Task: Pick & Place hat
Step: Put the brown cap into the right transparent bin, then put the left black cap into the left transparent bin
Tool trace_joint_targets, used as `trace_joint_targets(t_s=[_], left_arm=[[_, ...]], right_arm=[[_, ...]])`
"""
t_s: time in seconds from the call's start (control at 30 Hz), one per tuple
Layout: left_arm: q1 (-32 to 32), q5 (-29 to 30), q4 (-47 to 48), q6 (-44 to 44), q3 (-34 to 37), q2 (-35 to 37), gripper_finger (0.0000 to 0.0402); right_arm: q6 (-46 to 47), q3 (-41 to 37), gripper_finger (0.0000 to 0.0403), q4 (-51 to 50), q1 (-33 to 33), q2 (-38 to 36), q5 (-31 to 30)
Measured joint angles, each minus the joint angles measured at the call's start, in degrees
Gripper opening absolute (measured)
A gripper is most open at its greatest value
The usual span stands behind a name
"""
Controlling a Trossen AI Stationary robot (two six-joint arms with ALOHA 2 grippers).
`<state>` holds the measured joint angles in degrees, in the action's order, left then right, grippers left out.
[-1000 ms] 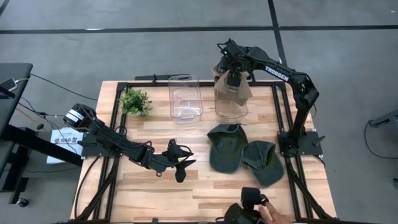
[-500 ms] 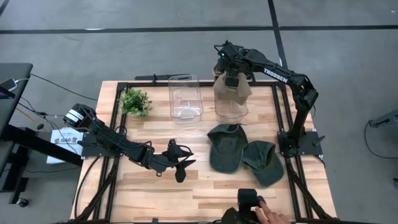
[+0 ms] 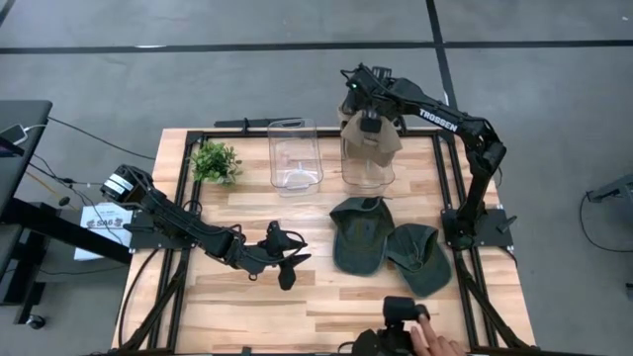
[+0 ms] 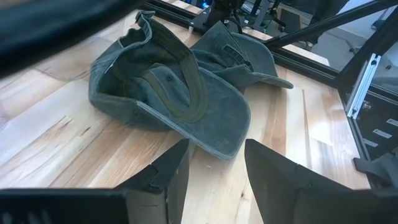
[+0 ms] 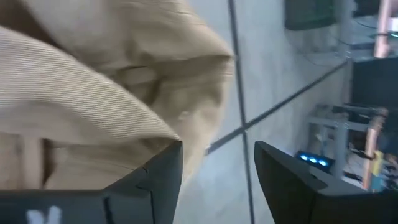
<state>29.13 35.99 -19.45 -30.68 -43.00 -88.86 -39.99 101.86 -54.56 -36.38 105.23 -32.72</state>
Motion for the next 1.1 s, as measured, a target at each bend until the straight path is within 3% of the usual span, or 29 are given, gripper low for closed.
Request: trace_joint_targets(t_s=[0.17,0.43,0.53,0.7,0.87,1.1], left_arm=[[0.00,0.00,0.12,0.00,0.00,0.00,0.0152],[0.02,0.00,0.54,0.00,0.00,0.00,0.0152],[0.02,0.00,0.65,0.22,0.00,0.00,0.0152],[-0.07,0.00,0.87,1.51,0.00,0.00,0.0152],[-2.21,-1.70,0.49,3.60,0.00,0.87,0.0152],[-4.74,-8.70,0.36,5.52,0.02,1.44,0.0152]], right_arm=[[0.00,0.02,0.0193,4.00,-0.02,-0.32,-2.40],[6.54,0.06,0.0144,7.27,0.00,-3.08,-2.82],[12.89,0.04,0.0121,3.38,0.41,-5.15,0.77],[23.67,0.04,0.0083,-7.91,3.03,-10.00,12.54],[32.10,0.02,0.0046,-14.25,11.11,-16.76,16.09],[45.64,0.03,0.0010,-14.87,32.40,-26.42,13.53]])
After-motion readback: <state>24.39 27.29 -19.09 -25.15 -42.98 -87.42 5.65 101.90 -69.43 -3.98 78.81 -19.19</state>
